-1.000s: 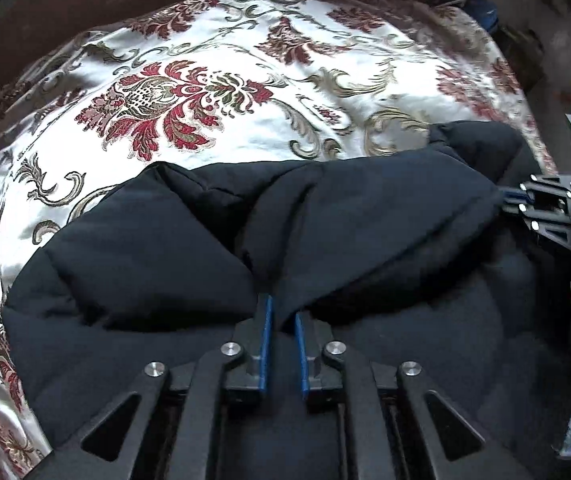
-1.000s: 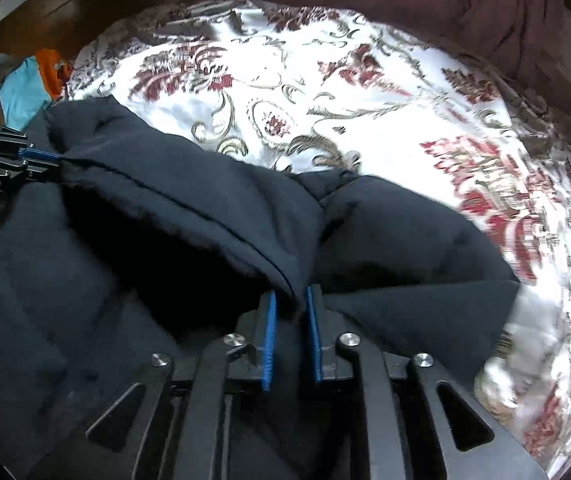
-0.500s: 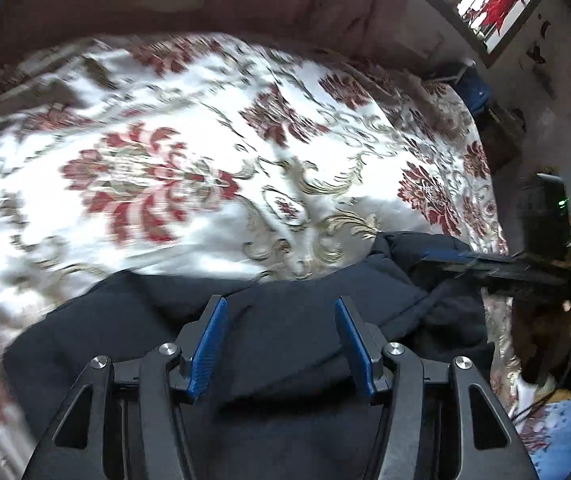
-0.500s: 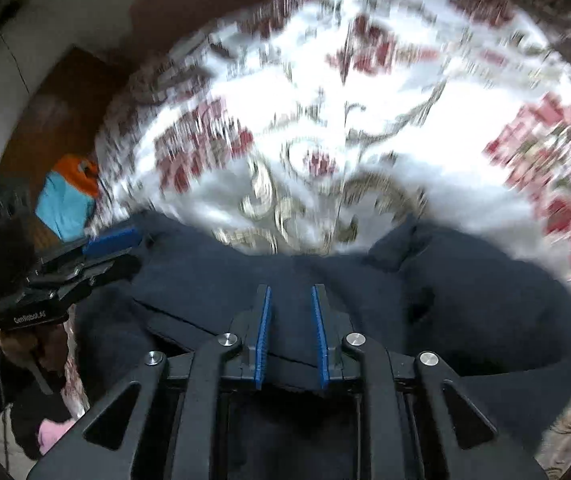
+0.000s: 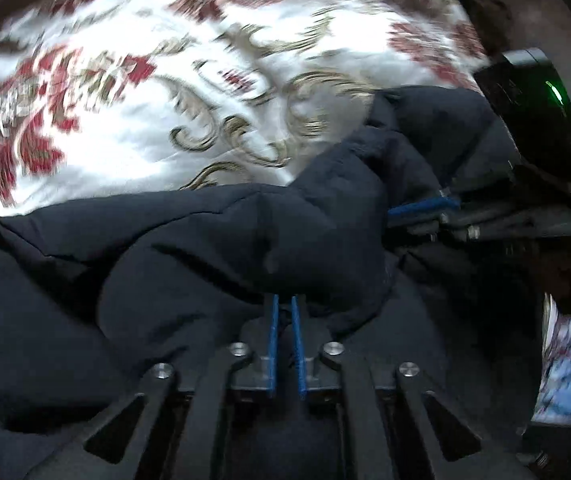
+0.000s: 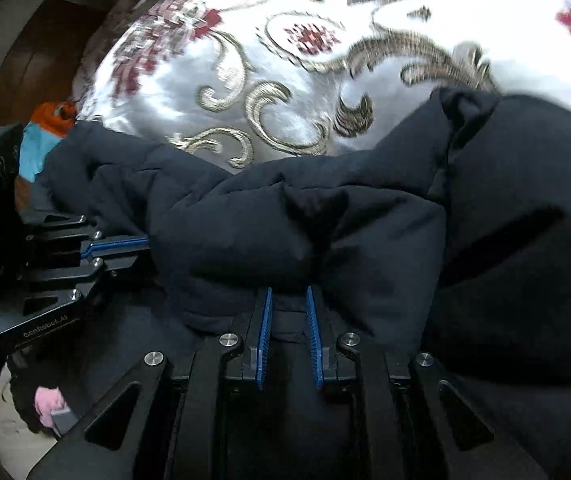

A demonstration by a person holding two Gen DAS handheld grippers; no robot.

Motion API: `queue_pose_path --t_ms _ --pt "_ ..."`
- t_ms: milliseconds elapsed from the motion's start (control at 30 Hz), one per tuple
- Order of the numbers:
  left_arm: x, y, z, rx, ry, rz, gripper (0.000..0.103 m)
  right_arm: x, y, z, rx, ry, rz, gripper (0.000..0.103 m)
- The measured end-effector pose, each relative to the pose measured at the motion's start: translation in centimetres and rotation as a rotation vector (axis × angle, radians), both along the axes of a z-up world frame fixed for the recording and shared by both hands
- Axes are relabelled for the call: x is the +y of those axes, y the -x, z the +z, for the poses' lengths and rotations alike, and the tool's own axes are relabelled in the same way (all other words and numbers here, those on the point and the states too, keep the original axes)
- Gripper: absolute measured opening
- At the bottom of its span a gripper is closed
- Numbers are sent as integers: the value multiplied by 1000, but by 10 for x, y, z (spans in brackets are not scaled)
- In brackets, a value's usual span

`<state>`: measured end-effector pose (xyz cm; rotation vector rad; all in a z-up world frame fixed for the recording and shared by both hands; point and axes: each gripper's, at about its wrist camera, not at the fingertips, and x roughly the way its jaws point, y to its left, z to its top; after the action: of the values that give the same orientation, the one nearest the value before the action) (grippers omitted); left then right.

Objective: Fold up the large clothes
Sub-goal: 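Fold the held hem toward the collar with both grippers, then release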

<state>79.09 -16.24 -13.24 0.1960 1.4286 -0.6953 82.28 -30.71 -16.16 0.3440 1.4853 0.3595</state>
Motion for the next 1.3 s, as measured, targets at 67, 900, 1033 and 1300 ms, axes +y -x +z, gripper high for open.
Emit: queue_pose_path --t_ms 67,900,1033,1300 --pt "-2 -8 -13 36 -27 43 4 4 1 -7 -12 15 -1 13" --pt "-8 32 -28 4 12 223 4 14 61 14 -234 107 -61 16" --pt "4 34 -15 21 53 304 4 10 78 49 -302 101 -99 38" --pt "43 78 41 -130 134 502 53 -16 131 100 -415 206 -188 50"
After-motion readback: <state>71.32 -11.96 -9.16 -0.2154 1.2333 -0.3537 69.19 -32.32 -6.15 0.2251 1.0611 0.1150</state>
